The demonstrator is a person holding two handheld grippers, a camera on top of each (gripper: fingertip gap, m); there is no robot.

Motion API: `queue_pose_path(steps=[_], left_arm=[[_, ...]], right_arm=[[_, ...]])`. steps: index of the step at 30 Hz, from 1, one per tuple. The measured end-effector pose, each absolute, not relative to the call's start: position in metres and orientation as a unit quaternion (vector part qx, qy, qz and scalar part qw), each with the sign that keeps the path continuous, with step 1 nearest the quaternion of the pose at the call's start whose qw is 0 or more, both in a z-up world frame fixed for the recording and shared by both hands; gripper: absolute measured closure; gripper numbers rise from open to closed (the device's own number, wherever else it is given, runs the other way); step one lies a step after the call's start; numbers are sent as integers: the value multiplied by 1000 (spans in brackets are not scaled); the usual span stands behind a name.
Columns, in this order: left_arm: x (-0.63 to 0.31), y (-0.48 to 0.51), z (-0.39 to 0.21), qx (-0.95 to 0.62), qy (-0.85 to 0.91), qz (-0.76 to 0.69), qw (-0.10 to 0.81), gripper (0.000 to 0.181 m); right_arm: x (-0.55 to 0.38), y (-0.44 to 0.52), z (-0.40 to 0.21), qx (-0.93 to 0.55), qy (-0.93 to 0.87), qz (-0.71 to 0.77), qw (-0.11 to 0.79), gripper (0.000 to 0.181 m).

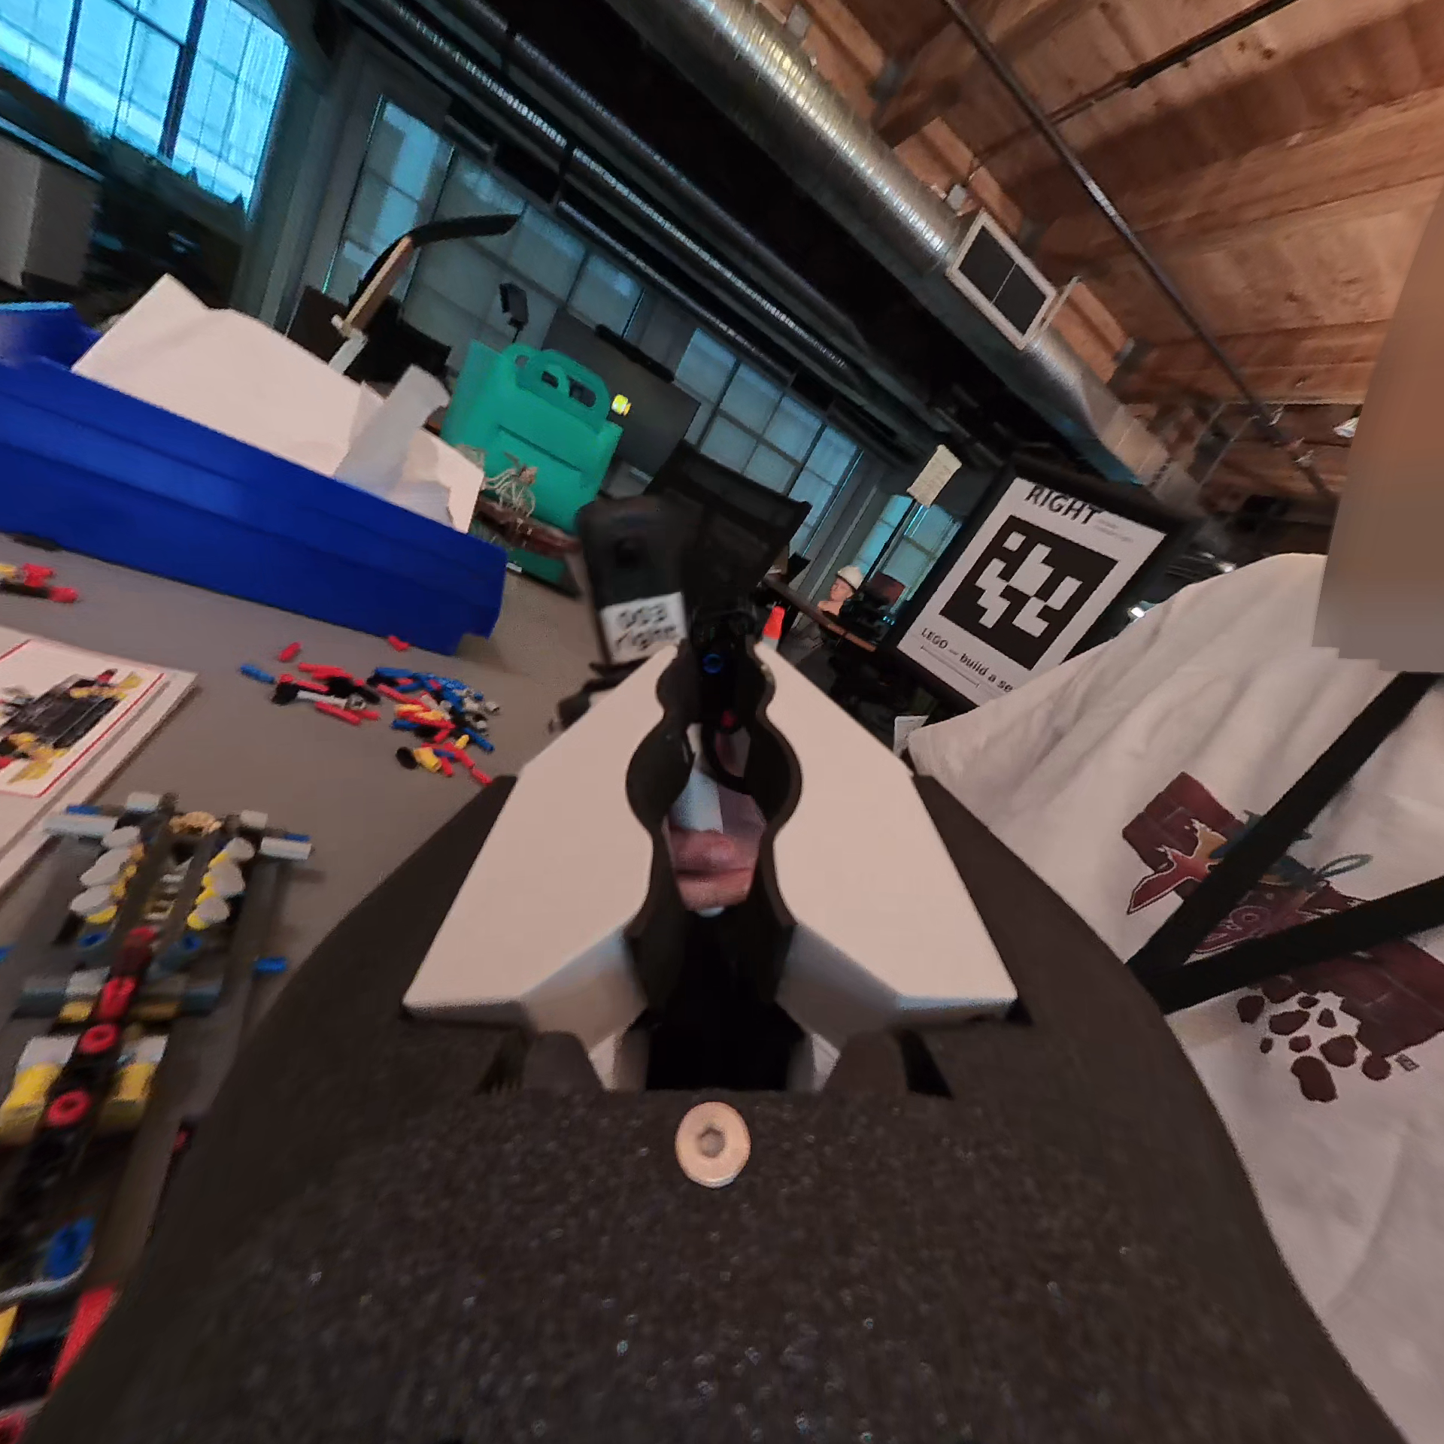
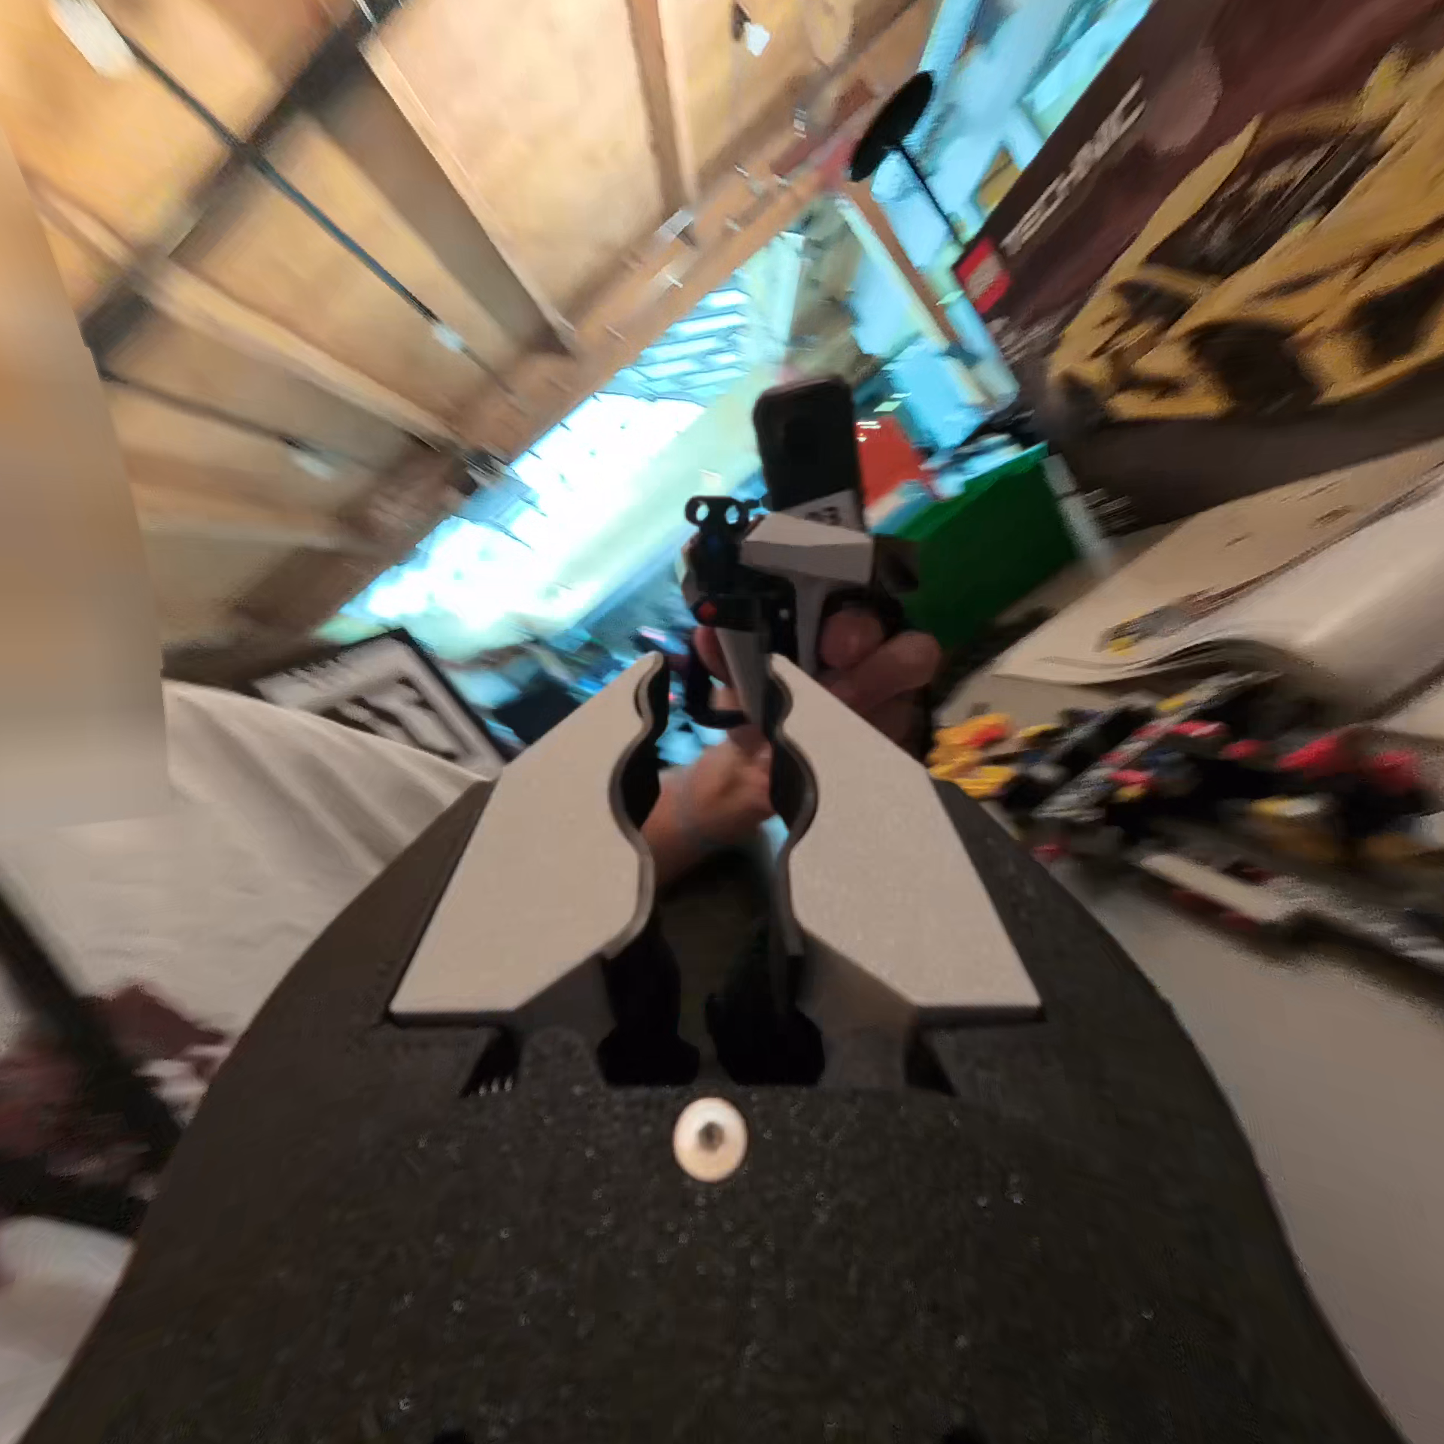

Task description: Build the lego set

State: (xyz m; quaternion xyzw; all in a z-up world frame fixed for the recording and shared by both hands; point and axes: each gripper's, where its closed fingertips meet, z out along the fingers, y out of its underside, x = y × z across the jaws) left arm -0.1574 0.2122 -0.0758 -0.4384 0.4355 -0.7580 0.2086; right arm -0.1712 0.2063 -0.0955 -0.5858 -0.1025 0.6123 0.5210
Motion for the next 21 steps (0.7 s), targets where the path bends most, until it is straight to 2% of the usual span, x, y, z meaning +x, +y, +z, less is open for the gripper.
queue_pose_path(steps=[3, 5, 9, 21], left_arm=[[-155, 208, -91, -461, 463, -736, 178, 175], [-153, 204, -102, -476, 487, -713, 165, 175], [-149, 200, -111, -488, 501, -696, 165, 174], [-145, 204, -109, -488, 501, -687, 198, 174]], right_arm=[[-167, 215, -106, -634, -153, 465, 599, 163], [-169, 215, -112, -645, -170, 440, 601, 163], [-174, 215, -122, -665, -164, 467, 559, 166], [-169, 215, -118, -643, -110, 547, 524, 166]])
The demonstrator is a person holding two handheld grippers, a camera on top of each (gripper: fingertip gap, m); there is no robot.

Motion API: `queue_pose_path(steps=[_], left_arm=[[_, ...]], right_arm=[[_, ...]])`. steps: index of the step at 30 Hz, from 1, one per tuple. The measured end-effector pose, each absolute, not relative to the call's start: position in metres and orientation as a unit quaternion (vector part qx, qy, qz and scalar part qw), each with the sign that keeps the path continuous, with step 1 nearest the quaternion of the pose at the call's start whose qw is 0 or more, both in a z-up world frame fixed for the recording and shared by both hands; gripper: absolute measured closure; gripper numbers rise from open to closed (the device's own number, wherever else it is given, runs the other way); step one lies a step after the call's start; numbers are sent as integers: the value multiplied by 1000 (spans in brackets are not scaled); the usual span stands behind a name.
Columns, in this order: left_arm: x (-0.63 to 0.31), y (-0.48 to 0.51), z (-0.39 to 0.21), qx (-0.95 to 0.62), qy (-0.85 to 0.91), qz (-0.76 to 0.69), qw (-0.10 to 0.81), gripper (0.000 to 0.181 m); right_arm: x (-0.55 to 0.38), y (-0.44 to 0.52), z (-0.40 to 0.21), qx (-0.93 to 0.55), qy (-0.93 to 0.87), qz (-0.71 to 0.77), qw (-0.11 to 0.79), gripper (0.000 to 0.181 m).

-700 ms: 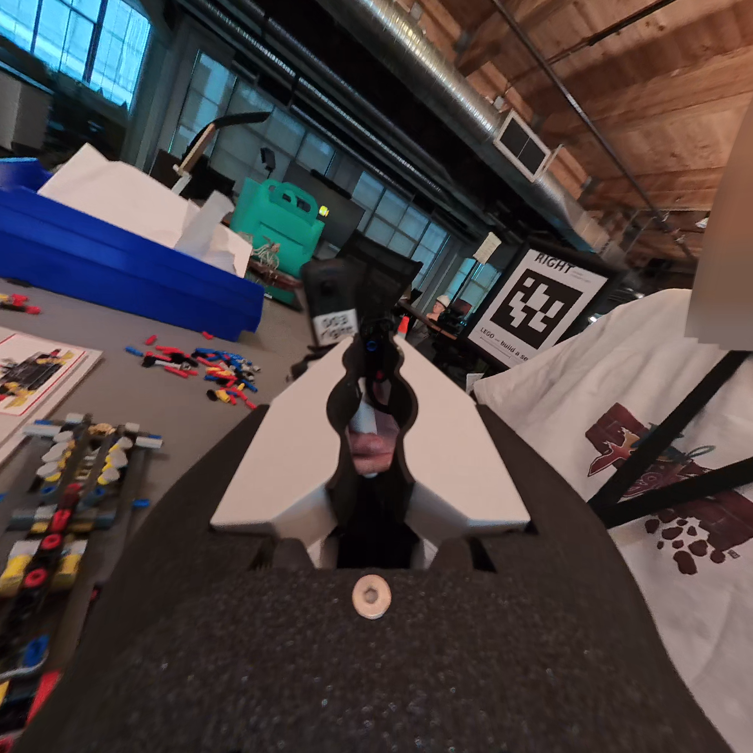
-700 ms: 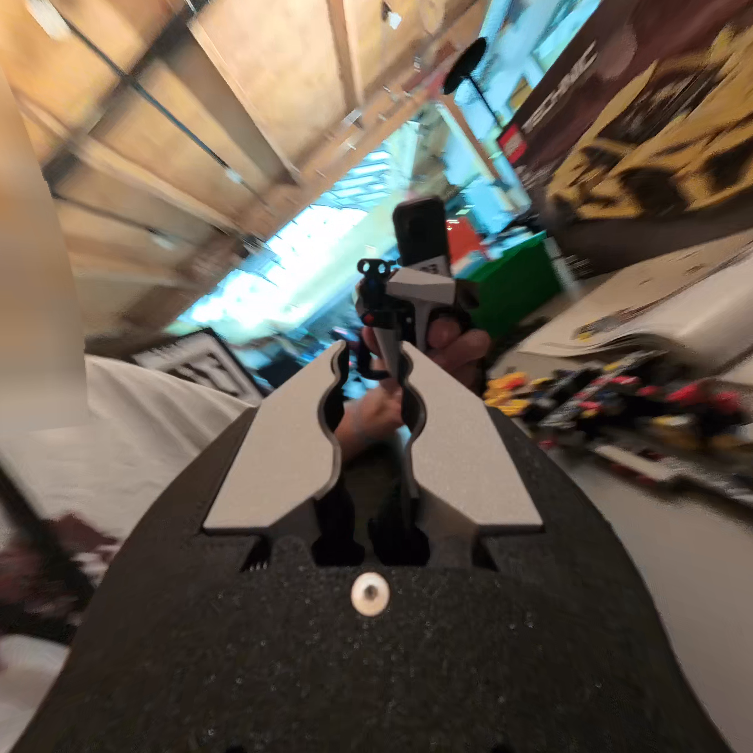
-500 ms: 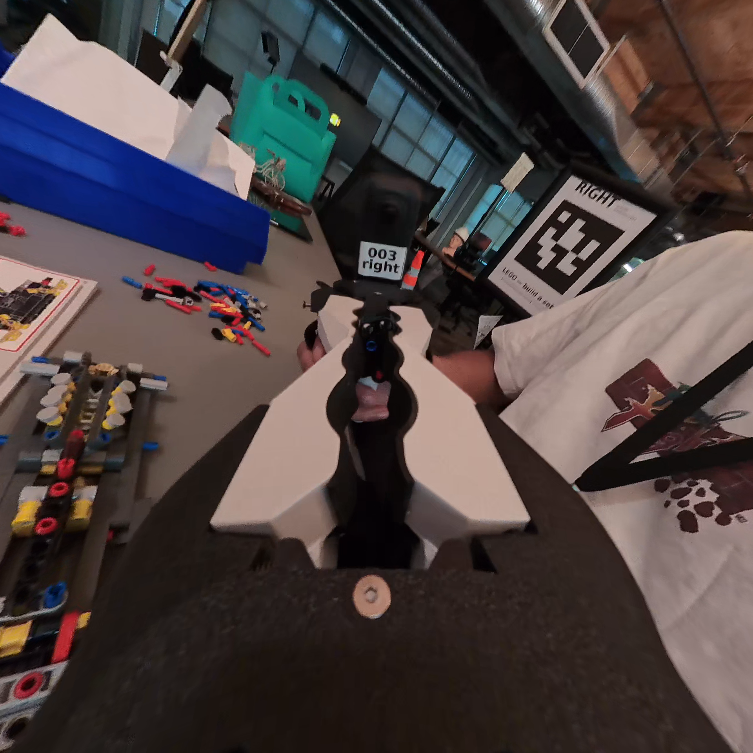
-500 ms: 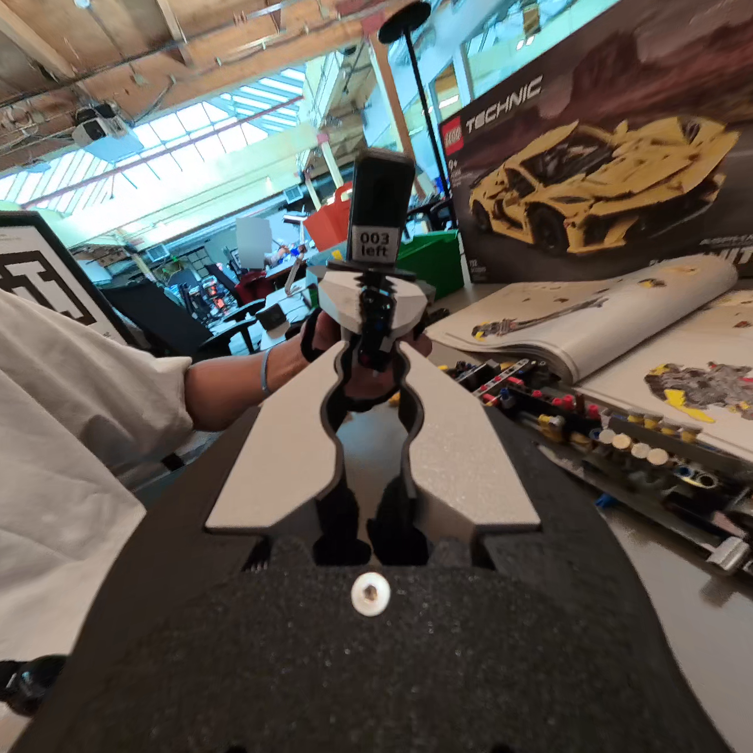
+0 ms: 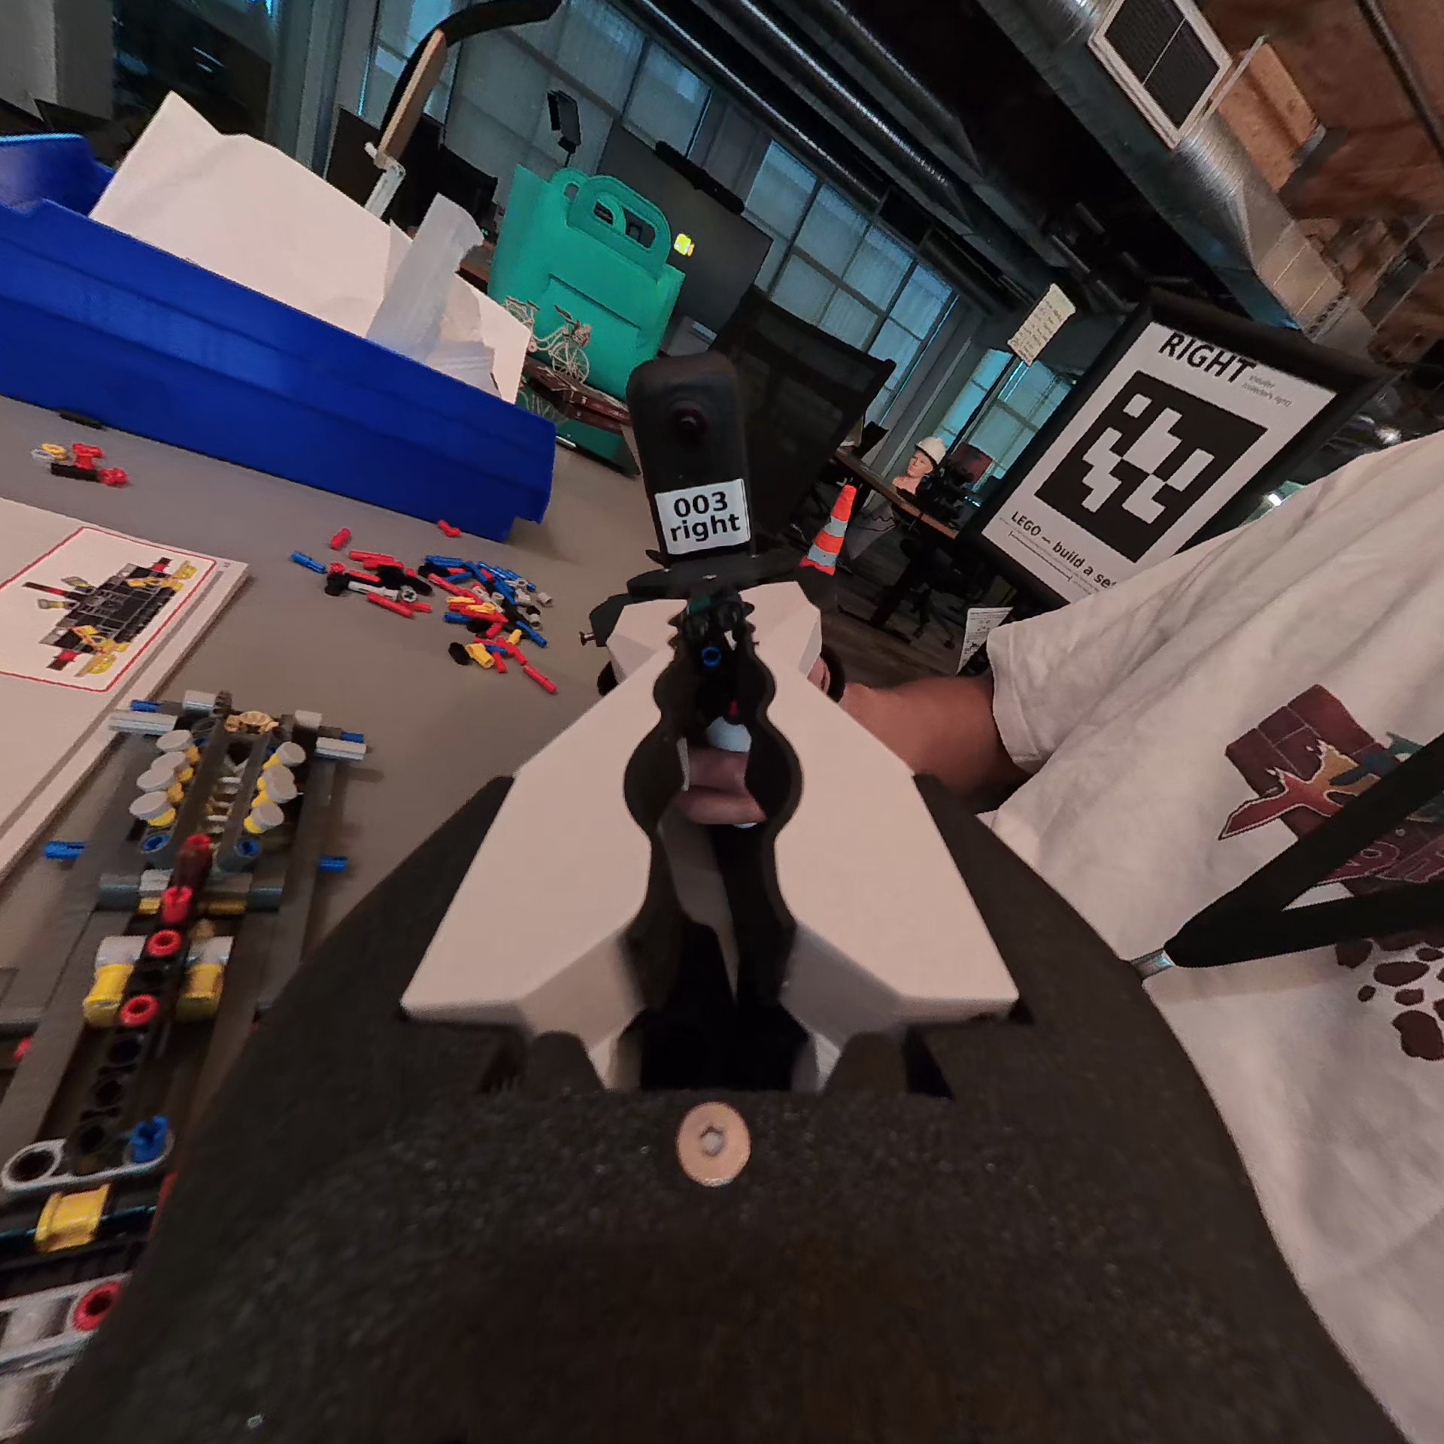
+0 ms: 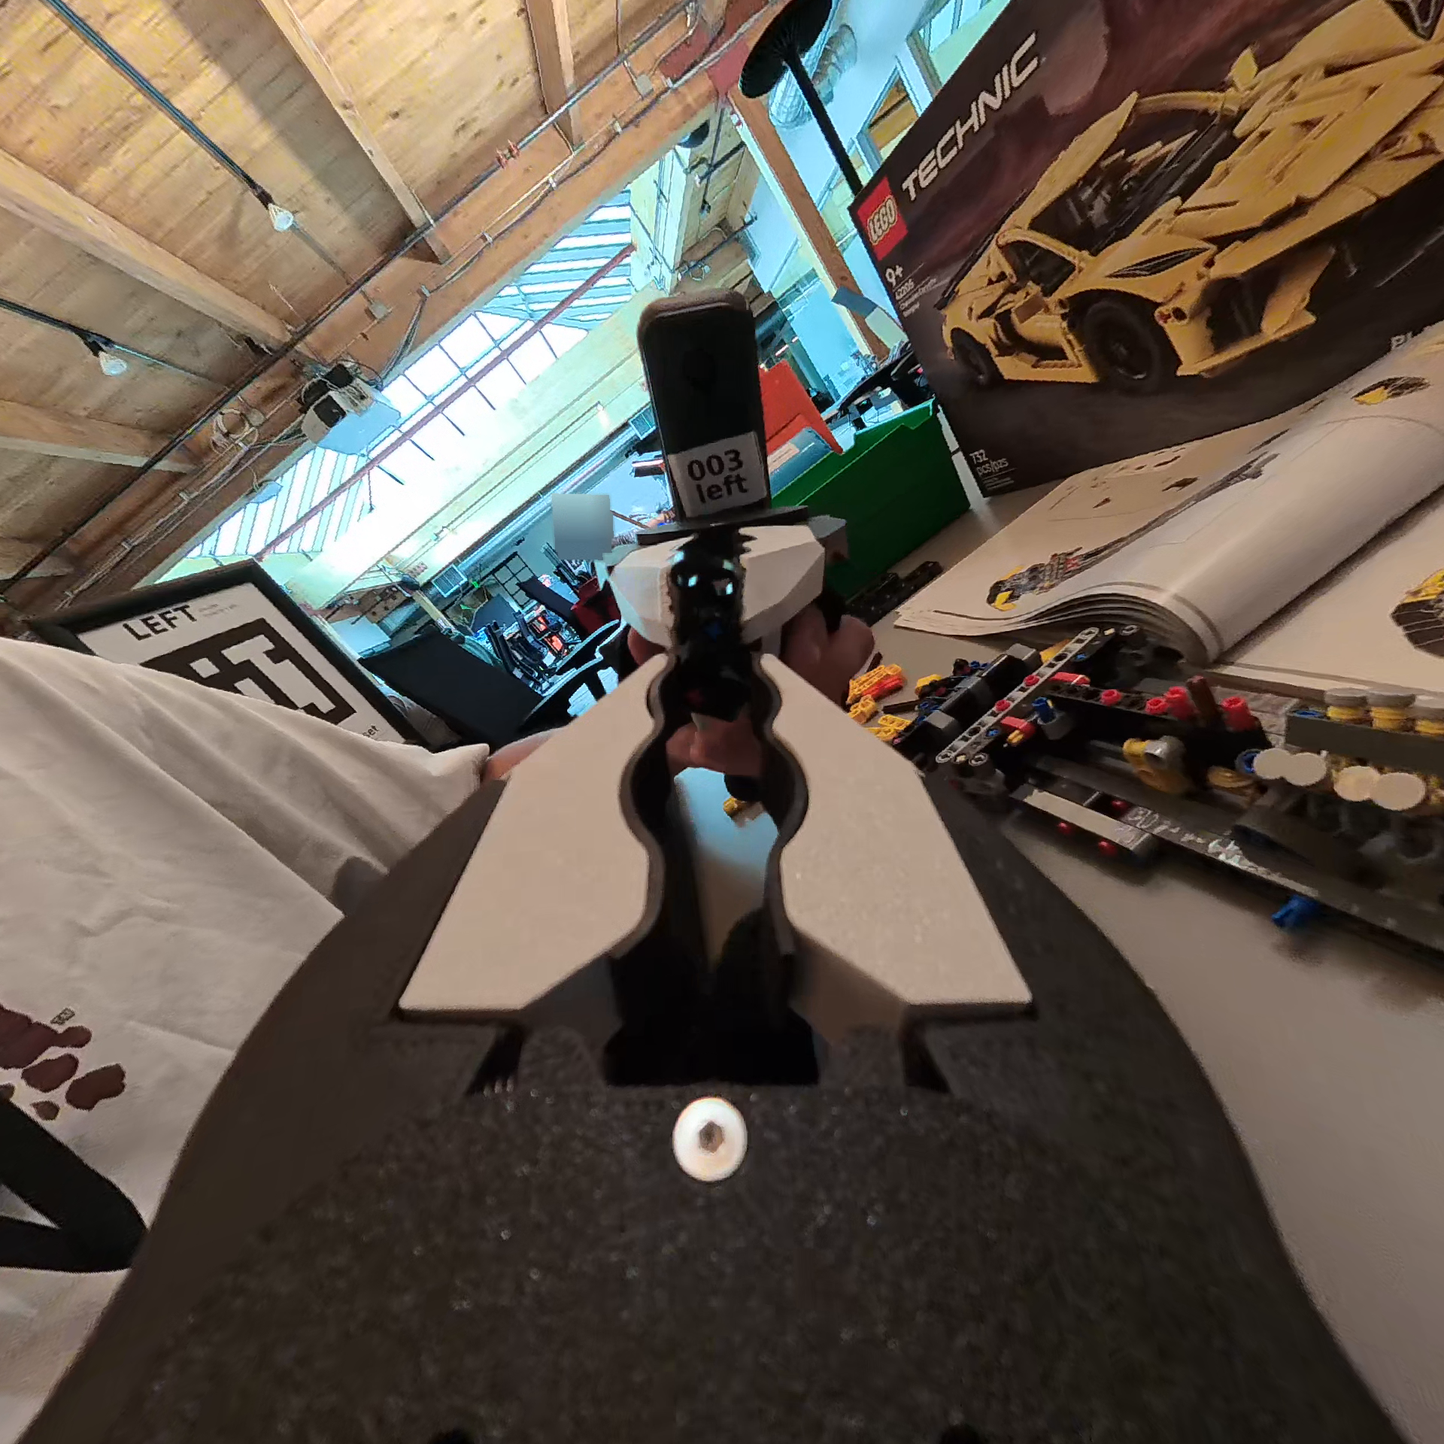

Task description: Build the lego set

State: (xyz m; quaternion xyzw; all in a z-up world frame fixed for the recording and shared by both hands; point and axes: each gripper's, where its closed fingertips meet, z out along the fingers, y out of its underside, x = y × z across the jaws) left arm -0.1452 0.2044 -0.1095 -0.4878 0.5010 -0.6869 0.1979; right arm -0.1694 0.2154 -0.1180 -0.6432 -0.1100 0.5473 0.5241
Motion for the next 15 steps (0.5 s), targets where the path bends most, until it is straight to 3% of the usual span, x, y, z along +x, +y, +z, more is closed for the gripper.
queue_pose_path(steps=[15], left_arm=[[-148, 206, -104, -471, 474, -720, 186, 175]], right_arm=[[-161, 216, -114, -654, -130, 468, 581, 165]])
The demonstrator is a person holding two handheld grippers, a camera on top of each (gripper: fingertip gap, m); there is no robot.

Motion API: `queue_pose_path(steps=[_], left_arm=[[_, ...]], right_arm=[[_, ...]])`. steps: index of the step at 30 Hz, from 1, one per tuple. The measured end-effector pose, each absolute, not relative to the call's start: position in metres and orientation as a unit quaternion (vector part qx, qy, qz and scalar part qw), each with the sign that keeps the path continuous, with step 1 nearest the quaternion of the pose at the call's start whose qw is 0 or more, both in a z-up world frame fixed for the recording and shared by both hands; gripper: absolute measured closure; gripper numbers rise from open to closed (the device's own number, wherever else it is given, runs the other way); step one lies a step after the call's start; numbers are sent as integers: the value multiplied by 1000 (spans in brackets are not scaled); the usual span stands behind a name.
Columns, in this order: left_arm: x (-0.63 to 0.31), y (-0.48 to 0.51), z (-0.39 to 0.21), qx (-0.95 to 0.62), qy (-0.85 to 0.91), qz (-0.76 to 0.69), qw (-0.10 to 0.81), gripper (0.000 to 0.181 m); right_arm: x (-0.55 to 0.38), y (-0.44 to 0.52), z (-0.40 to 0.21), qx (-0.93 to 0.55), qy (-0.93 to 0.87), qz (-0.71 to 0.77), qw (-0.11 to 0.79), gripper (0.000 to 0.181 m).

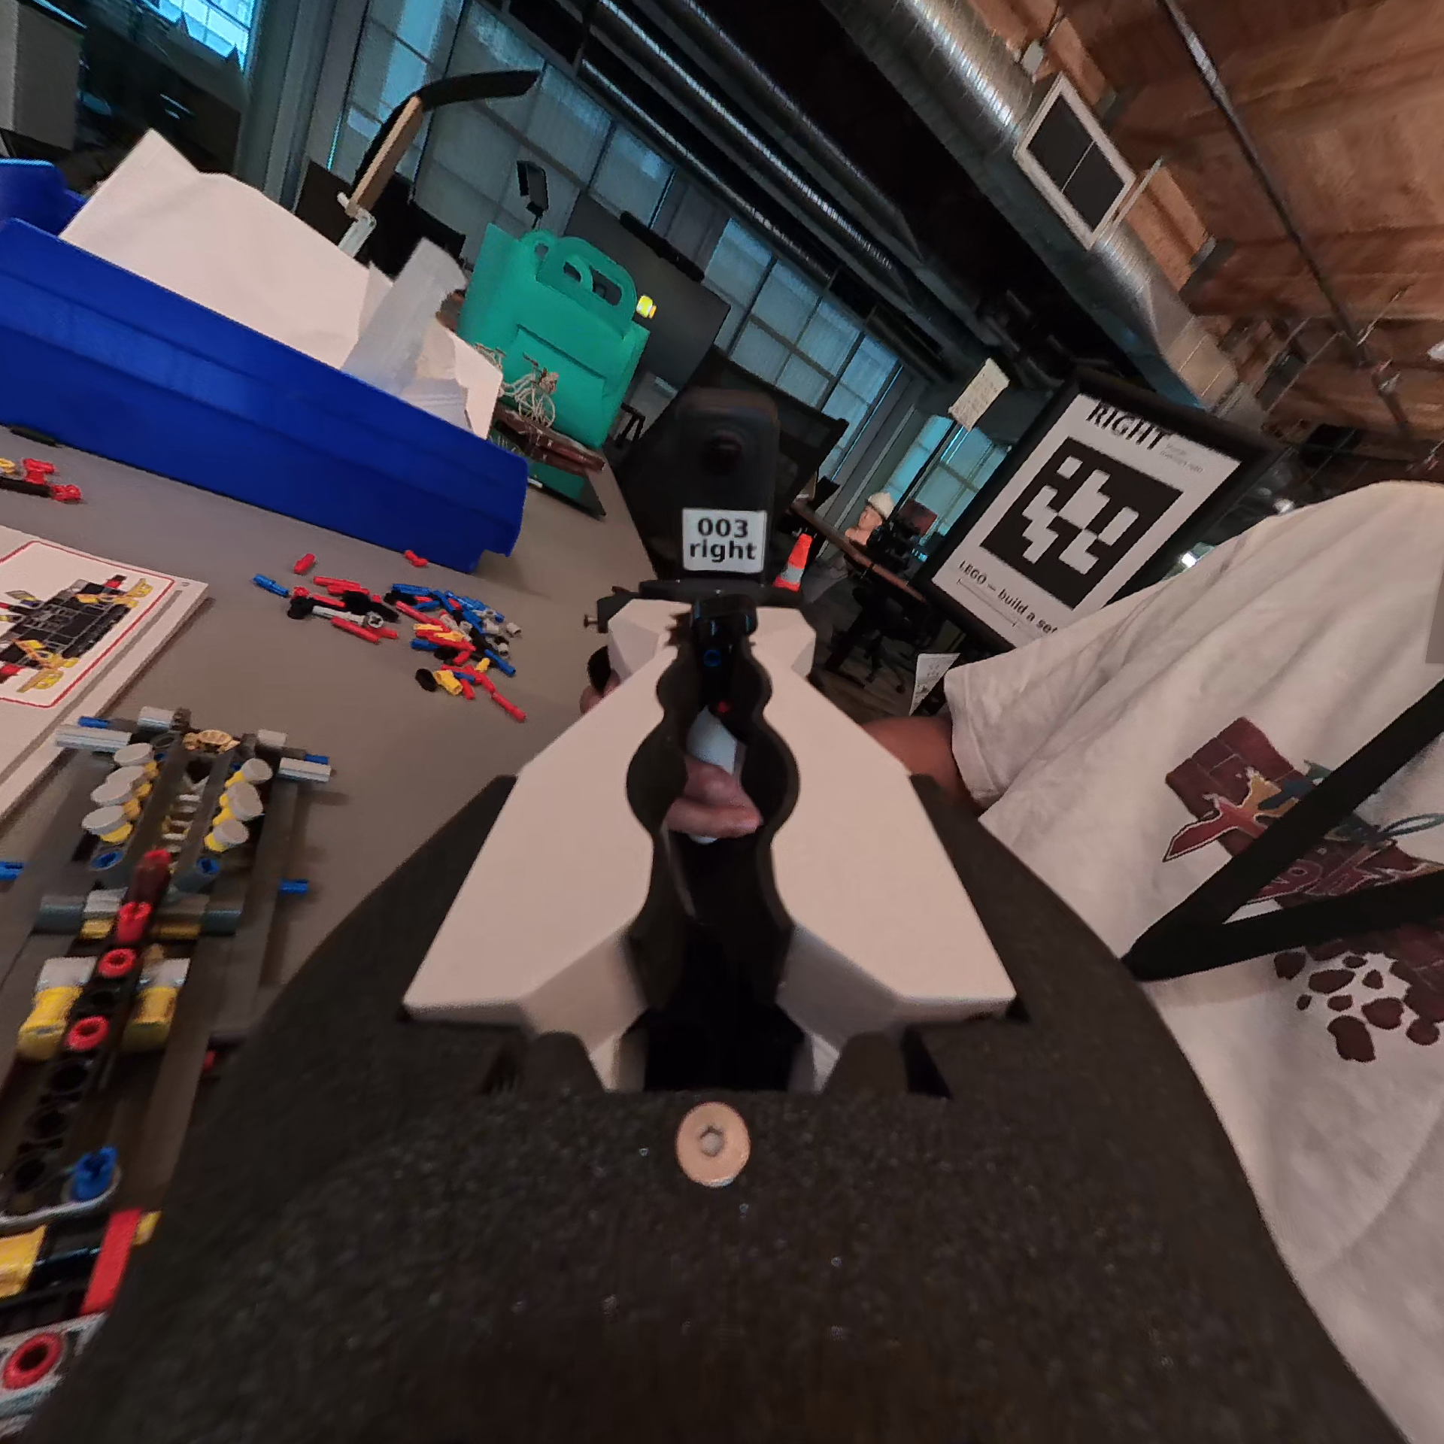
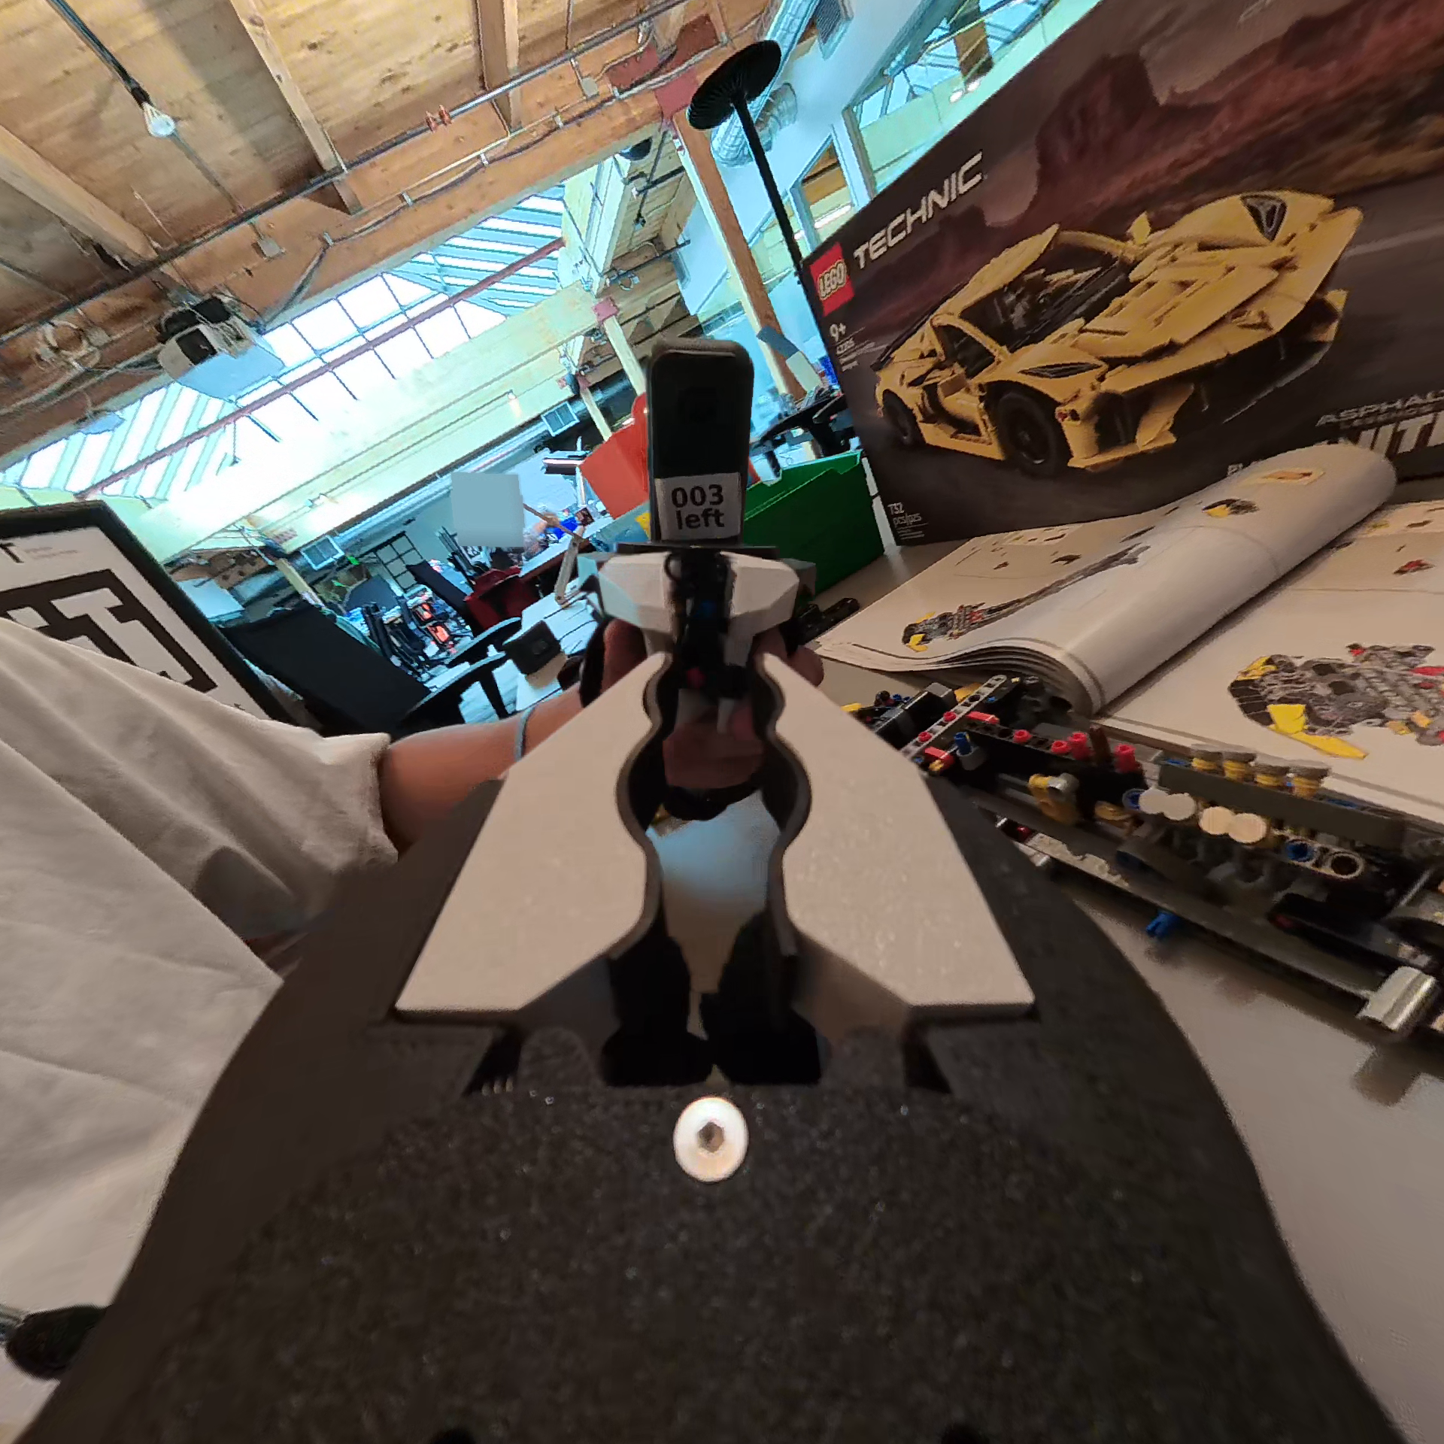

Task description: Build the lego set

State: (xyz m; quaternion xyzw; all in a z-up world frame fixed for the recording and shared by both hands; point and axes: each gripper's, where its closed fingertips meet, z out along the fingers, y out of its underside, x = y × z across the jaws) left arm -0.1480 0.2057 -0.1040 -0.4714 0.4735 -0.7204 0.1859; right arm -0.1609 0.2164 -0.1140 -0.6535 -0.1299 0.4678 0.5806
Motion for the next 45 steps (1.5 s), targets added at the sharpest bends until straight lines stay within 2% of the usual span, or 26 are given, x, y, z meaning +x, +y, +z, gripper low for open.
queue_pose_path(steps=[7, 14, 21, 26, 37, 41, 45], left_arm=[[-153, 216, -88, -450, 377, -800, 123, 175], [-157, 216, -78, -428, 348, -828, 103, 176], [-148, 209, -85, -444, 354, -816, 110, 171], [-147, 205, -87, -446, 361, -811, 110, 176], [-151, 212, -84, -450, 358, -809, 120, 176], [-147, 210, -90, -464, 407, -761, 200, 176], [-144, 215, -94, -457, 496, -631, 384, 174]], right_arm=[[-159, 217, -111, -650, -131, 460, 590, 162], [-153, 212, -96, -631, -155, 369, 664, 159], [-154, 213, -95, -640, -191, 197, 718, 153], [-151, 217, -102, -658, -182, 113, 722, 156], [-152, 217, -106, -670, -167, 165, 704, 156], [-152, 218, -108, -674, -160, 195, 695, 158], [-138, 220, -103, -664, -119, 249, 695, 158]])
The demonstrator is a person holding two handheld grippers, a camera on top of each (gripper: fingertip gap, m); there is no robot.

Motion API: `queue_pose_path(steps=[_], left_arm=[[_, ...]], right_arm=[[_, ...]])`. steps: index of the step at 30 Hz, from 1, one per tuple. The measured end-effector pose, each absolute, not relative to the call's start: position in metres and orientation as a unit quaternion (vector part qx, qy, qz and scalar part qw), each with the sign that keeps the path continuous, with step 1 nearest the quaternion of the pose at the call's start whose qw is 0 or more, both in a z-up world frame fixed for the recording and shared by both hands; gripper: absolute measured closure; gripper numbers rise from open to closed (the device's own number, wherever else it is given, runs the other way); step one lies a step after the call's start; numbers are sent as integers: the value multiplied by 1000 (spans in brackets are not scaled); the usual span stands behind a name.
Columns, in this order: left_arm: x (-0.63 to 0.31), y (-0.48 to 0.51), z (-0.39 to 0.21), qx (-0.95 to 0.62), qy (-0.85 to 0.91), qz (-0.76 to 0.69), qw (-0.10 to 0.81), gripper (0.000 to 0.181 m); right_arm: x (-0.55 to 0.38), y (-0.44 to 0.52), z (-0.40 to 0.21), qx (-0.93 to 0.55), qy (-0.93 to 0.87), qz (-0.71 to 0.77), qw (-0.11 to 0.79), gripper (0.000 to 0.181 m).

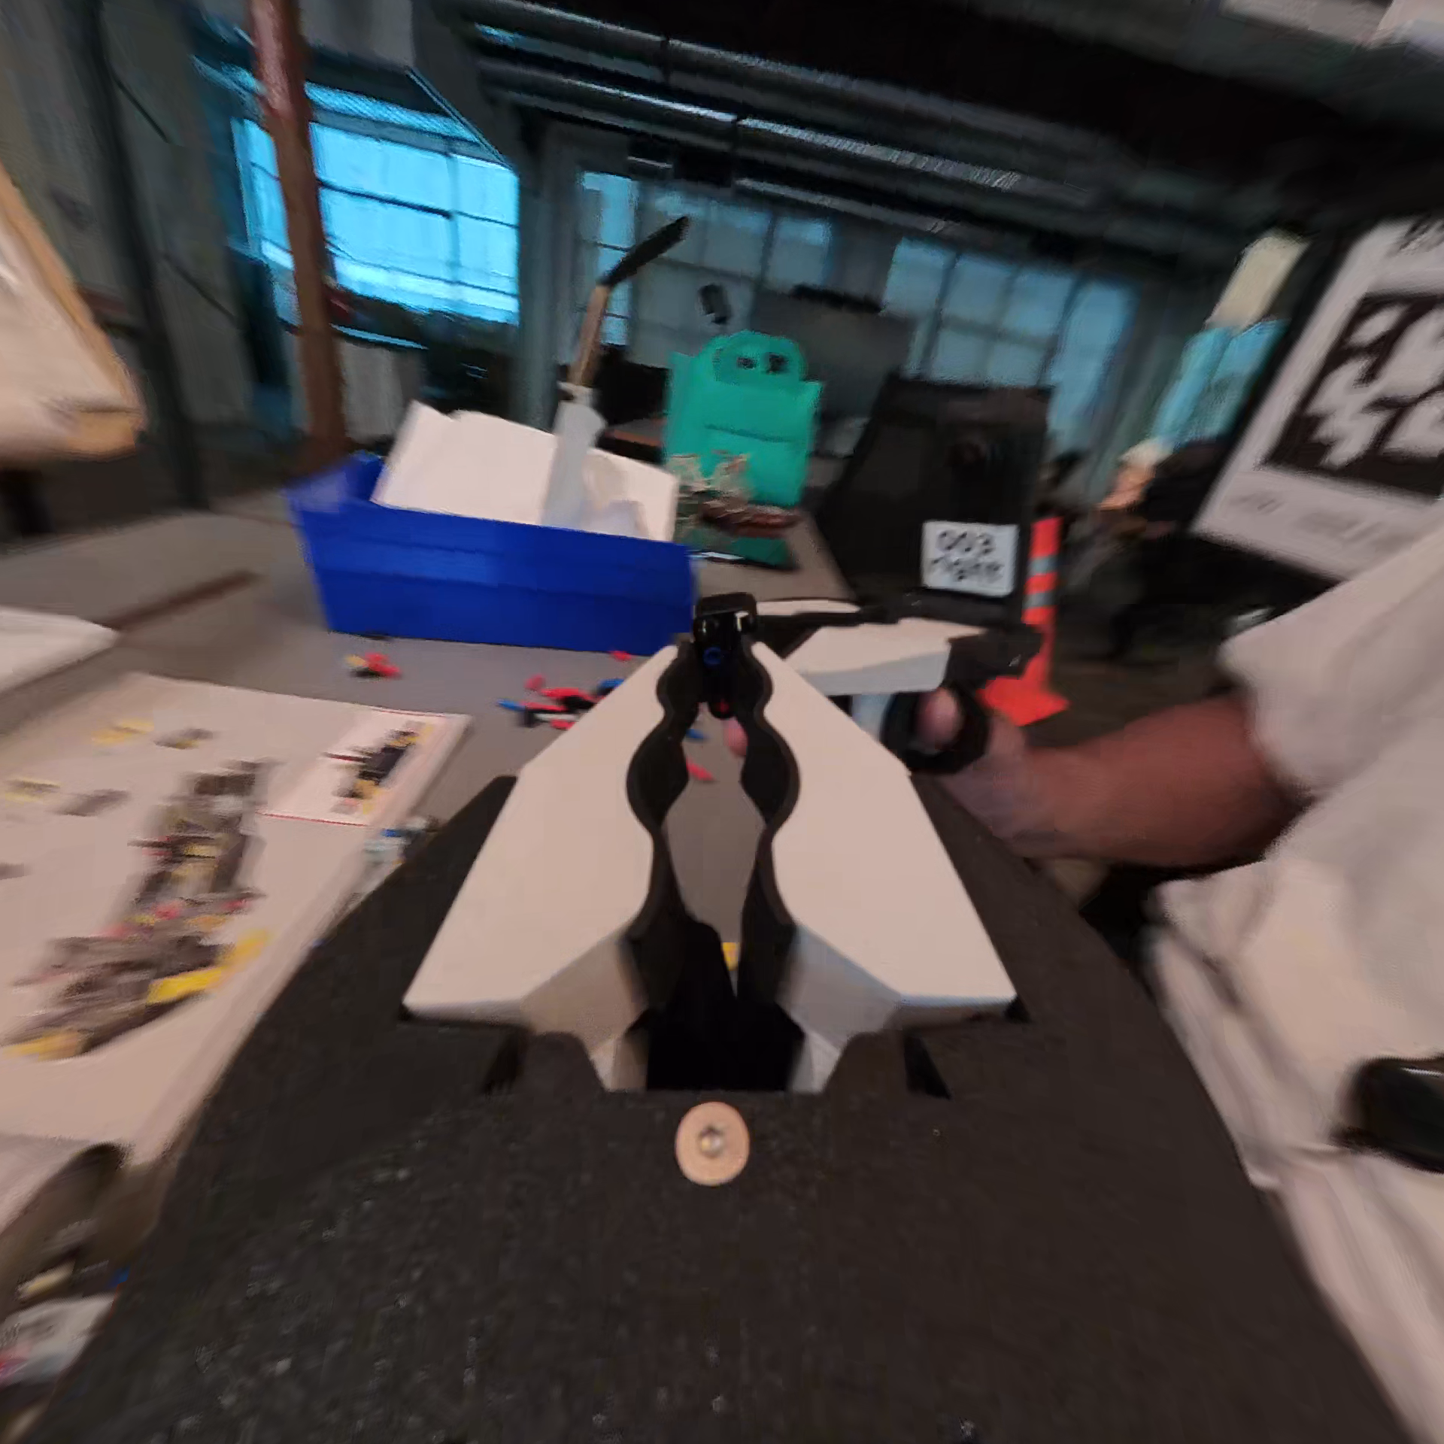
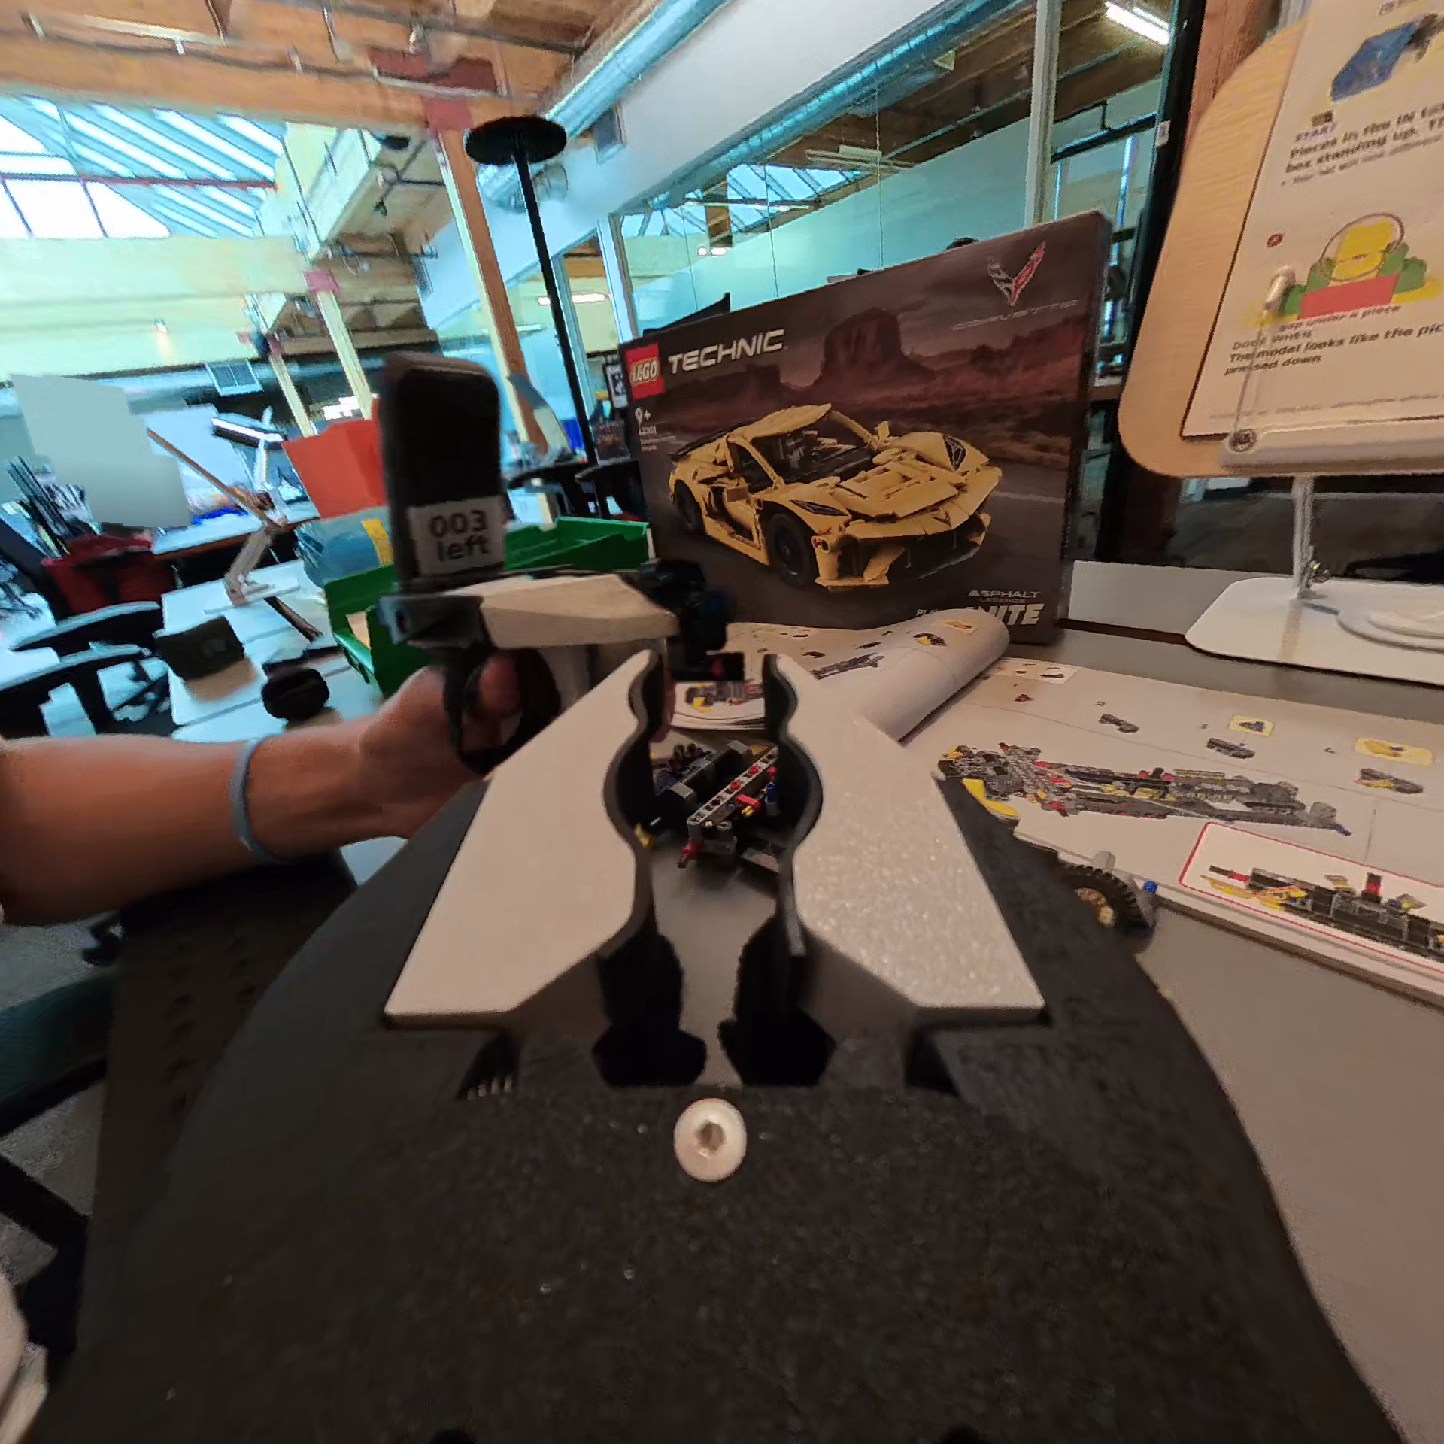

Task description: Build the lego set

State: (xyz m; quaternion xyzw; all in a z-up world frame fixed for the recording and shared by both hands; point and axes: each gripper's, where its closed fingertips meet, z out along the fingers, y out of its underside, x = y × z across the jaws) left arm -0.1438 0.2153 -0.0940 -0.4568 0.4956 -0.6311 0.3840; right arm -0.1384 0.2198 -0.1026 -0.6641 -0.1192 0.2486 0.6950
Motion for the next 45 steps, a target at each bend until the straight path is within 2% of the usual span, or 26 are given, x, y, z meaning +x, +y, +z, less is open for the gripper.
queue_pose_path(steps=[5, 9, 12, 18, 22, 27, 29, 32, 37, 43, 45], left_arm=[[-144, 238, -103, -399, 591, -326, 620, 176], [-147, 241, -103, -265, 622, -39, 736, 175], [-148, 238, -99, -202, 607, 77, 764, 175], [-147, 229, -97, -123, 590, 185, 776, 175], [-146, 228, -96, -101, 580, 227, 775, 175], [-143, 230, -103, -150, 602, 180, 763, 174], [-142, 231, -106, -201, 616, 115, 753, 165], [-142, 236, -105, -312, 622, -44, 717, 163], [-137, 228, -117, -463, 605, -355, 542, 164], [-137, 218, -116, -503, 549, -534, 400, 162], [-138, 217, -113, -504, 538, -558, 380, 164]], right_arm=[[-133, 219, -98, -647, -90, 328, 682, 155], [-139, 216, -99, -646, -100, 353, 670, 156], [-143, 218, -103, -657, -110, 338, 665, 157], [-146, 218, -106, -667, -133, 280, 677, 169], [-145, 217, -106, -668, -146, 237, 690, 170], [-141, 219, -111, -672, -215, 124, 697, 174], [-132, 220, -111, -666, -256, 45, 699, 174], [-119, 220, -114, -639, -324, -63, 695, 174], [-120, 215, -117, -590, -378, -140, 700, 174], [-132, 211, -122, -548, -422, -210, 691, 175], [-133, 212, -124, -549, -424, -211, 688, 175]])
